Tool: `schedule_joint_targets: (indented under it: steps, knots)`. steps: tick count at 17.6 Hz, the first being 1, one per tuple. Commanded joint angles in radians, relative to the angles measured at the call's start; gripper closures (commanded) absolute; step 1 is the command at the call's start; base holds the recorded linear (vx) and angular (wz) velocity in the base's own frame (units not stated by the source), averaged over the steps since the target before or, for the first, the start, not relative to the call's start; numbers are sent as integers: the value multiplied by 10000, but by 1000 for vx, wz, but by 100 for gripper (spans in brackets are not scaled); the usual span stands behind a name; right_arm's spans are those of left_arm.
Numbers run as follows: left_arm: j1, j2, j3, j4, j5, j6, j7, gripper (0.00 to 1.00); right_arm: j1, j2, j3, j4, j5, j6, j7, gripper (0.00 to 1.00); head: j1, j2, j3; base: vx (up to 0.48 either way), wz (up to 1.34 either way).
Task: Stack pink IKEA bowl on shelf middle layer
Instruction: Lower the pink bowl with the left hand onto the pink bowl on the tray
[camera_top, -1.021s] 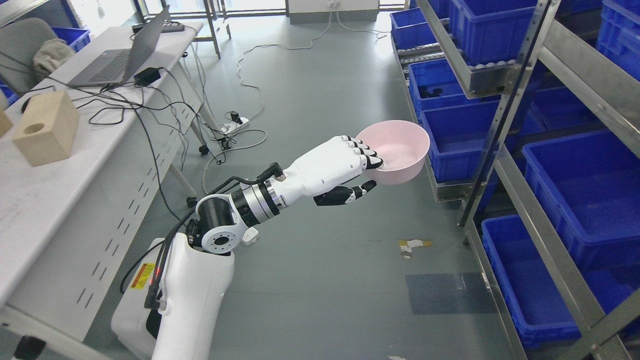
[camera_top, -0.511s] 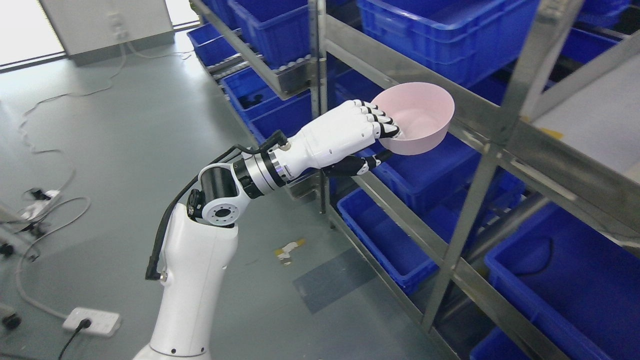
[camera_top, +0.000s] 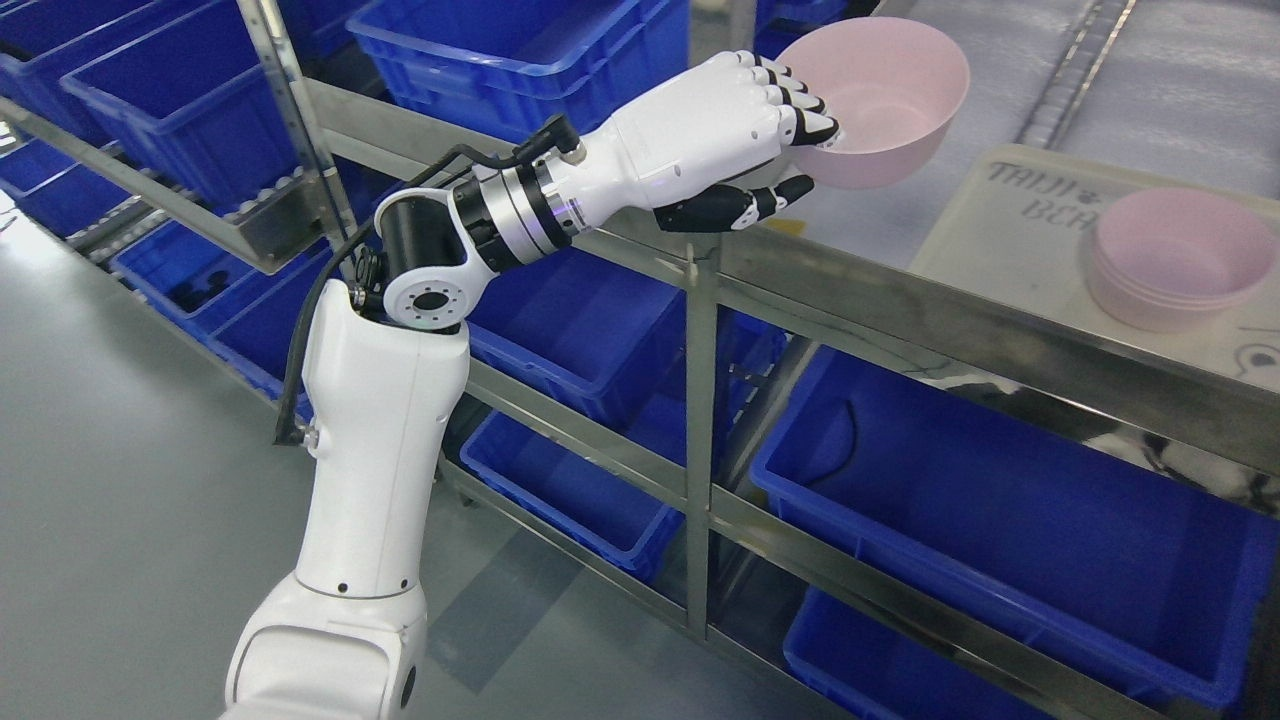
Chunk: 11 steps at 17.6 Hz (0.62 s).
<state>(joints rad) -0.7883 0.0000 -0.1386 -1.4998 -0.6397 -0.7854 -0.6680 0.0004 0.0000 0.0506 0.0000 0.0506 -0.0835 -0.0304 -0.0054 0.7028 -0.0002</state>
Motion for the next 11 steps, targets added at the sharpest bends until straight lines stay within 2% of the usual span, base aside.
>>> schedule_joint_targets:
  steps: [1, 4, 8, 11]
  knots:
    - [-1166, 174, 67, 2231, -504, 0, -69, 96, 211, -175, 0, -175, 0, 6, 43, 0, 0, 0, 0, -1, -622]
    - [-1612, 174, -666, 3504, -1103, 0, -39, 96, 211, -175, 0, -175, 0, 6, 43, 0, 0, 0, 0, -16, -582]
    - [-1719, 174, -1496, 4472, -1334, 107, 99, 96, 211, -175, 0, -175, 0, 6, 43, 0, 0, 0, 0, -21, -432]
    - [-1965, 174, -1620, 4872, -1334, 352, 191, 96, 211, -175, 0, -175, 0, 6, 43, 0, 0, 0, 0, -25, -316]
